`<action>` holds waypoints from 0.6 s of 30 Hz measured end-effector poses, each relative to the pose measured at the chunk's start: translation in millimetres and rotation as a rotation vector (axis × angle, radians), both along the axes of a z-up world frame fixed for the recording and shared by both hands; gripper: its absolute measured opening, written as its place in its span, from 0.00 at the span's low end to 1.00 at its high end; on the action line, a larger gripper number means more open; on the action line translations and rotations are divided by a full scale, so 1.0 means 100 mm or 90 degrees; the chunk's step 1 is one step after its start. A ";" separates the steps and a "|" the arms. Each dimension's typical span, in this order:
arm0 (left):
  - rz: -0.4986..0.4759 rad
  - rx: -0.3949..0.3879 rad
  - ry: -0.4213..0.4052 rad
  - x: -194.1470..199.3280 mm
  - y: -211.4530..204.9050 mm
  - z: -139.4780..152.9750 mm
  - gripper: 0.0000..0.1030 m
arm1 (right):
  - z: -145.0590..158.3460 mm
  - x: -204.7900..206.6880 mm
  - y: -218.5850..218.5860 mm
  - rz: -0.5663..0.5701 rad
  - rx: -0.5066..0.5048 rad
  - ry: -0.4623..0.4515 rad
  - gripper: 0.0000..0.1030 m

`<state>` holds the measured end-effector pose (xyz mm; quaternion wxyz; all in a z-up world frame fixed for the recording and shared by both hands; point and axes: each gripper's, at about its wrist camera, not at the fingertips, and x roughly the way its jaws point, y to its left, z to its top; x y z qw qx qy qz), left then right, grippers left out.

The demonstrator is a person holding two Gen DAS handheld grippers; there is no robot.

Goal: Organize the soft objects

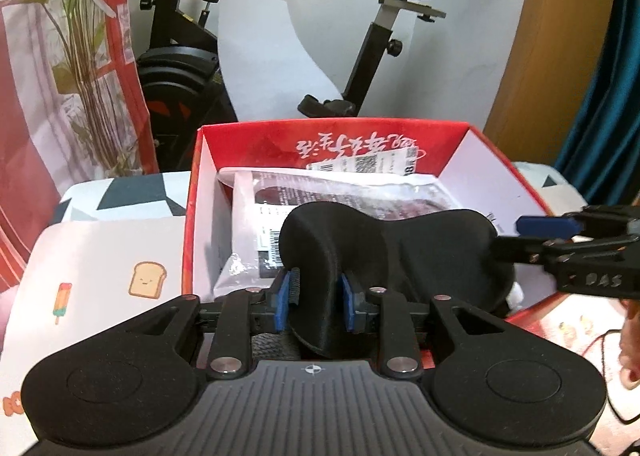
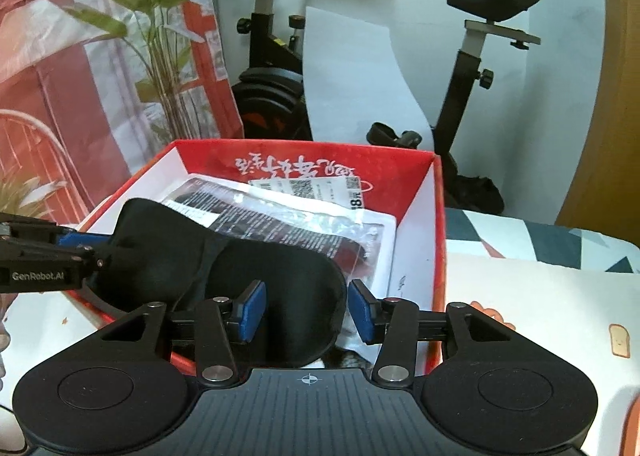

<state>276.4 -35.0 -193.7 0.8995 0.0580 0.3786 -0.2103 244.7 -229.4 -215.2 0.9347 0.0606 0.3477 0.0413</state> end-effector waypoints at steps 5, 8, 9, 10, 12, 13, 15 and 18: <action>0.007 0.038 -0.024 0.02 -0.04 0.02 0.49 | 0.07 -0.05 -0.05 -0.009 -0.011 -0.016 0.45; 0.009 0.052 -0.046 -0.04 -0.06 0.09 0.57 | 0.17 -0.11 -0.05 -0.021 -0.015 -0.034 0.61; 0.011 0.054 -0.055 -0.06 -0.06 0.13 0.65 | 0.21 -0.13 -0.05 -0.024 -0.017 -0.042 0.64; 0.015 0.055 -0.064 -0.09 -0.06 0.17 0.72 | 0.25 -0.17 -0.05 -0.026 -0.020 -0.050 0.69; 0.026 0.050 -0.081 -0.16 -0.04 0.26 0.79 | 0.35 -0.24 -0.04 -0.029 -0.026 -0.067 0.81; 0.030 0.047 -0.089 -0.19 -0.04 0.31 0.82 | 0.40 -0.30 -0.04 -0.030 -0.029 -0.078 0.90; 0.040 0.033 -0.109 -0.29 -0.02 0.43 0.92 | 0.51 -0.41 -0.04 -0.032 -0.029 -0.101 0.98; 0.060 0.019 -0.145 -0.49 0.00 0.62 1.00 | 0.67 -0.57 -0.02 -0.038 -0.030 -0.124 1.00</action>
